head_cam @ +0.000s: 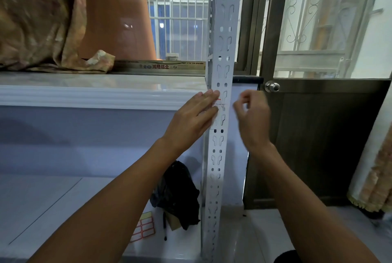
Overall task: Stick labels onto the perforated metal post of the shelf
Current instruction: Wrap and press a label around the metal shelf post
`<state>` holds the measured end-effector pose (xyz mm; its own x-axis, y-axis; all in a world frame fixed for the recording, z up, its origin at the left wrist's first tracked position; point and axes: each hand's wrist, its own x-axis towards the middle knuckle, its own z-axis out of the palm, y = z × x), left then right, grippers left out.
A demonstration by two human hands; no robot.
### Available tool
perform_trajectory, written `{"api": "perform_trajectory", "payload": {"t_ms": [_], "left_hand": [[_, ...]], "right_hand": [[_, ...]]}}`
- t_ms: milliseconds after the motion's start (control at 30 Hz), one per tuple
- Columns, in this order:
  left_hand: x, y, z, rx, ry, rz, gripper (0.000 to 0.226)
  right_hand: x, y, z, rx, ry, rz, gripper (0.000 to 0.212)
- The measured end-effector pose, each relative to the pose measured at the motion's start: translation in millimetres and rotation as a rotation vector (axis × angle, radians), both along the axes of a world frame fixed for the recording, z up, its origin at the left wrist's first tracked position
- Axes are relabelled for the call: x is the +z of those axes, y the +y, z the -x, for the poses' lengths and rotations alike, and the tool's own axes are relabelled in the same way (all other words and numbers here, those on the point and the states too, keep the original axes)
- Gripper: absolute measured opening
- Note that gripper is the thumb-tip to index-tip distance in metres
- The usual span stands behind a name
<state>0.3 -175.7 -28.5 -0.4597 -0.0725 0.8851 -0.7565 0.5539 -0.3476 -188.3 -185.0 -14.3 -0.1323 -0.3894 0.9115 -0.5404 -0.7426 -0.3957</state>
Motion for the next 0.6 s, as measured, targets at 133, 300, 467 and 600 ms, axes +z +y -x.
{"api": "perform_trajectory", "payload": {"t_ms": [133, 300, 467, 600], "left_hand": [[-2, -3, -1, -0.014, -0.002, 0.000, 0.016], [-3, -3, 3, -0.038, 0.033, -0.042, 0.016], [-1, 0, 2, -0.029, 0.016, -0.057, 0.013], [-1, 1, 4, -0.022, 0.027, -0.051, 0.010]], "right_hand": [[15, 9, 29, -0.041, -0.299, -0.086, 0.006], [-9, 17, 36, 0.109, 0.037, -0.122, 0.008], [-18, 18, 22, 0.044, 0.243, -0.027, 0.040], [-21, 17, 11, 0.000, 0.321, 0.094, 0.038]]}}
